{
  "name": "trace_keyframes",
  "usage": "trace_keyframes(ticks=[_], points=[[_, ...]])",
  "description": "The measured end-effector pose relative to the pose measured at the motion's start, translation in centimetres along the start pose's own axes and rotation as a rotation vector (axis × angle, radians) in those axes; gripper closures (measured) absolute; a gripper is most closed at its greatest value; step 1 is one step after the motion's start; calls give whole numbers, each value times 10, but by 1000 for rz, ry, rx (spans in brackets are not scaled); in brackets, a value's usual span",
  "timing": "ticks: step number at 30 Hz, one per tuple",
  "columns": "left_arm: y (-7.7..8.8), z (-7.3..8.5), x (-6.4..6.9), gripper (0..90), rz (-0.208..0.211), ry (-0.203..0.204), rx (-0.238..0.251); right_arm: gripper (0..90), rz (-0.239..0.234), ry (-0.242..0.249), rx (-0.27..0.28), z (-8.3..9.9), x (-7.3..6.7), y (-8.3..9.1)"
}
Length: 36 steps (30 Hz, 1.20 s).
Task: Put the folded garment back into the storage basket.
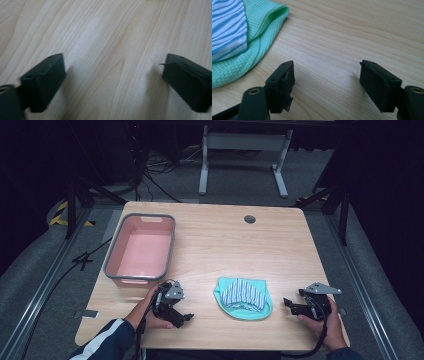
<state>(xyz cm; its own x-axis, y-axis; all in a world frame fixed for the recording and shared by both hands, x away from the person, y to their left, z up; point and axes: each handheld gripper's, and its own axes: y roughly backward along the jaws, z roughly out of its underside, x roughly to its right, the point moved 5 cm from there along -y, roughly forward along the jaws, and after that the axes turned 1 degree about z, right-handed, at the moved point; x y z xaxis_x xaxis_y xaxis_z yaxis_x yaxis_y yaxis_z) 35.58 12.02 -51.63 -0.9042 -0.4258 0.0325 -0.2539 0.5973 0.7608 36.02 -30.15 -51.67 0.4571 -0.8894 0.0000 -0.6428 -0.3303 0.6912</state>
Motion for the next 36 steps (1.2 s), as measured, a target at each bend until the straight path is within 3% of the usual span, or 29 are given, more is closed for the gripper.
trace_keyframes(ticks=[1,2,3,4,5,8,12,16,18,21,24,27,34,36], points=[[0,0,0,183,0,0,0,299,0,0,0,0,0,0],[1,-2,-1,183,-10,-18,-3,308,-6,5,-6,-1,-1,0],[1,-5,-3,217,-47,-17,-15,319,-16,9,-4,-4,-4,0],[1,-7,-4,195,-75,1,-19,328,-26,16,6,-7,-7,3],[0,-9,-5,173,-65,21,-21,330,-35,18,18,-11,-10,5],[-2,-19,-5,214,-59,19,-3,338,-80,42,52,-27,-26,11],[-8,-41,-5,234,-43,32,32,343,-102,70,44,-34,-39,8],[-17,-60,-12,284,-85,73,36,337,-103,102,9,-40,-51,-2],[-25,-68,-19,294,-116,67,26,326,-93,100,0,-43,-54,-8],[-34,-74,-22,293,-83,94,22,326,-90,107,-23,-46,-59,-15],[-39,-82,-22,290,-81,87,33,326,-93,94,-32,-48,-60,-20],[-48,-91,-13,275,-54,72,35,326,-101,84,-36,-48,-61,-23],[-62,-95,-8,244,-47,52,33,307,-116,99,-62,-48,-74,-32],[-65,-94,-8,238,-45,64,29,295,-109,99,-73,-47,-75,-36]])
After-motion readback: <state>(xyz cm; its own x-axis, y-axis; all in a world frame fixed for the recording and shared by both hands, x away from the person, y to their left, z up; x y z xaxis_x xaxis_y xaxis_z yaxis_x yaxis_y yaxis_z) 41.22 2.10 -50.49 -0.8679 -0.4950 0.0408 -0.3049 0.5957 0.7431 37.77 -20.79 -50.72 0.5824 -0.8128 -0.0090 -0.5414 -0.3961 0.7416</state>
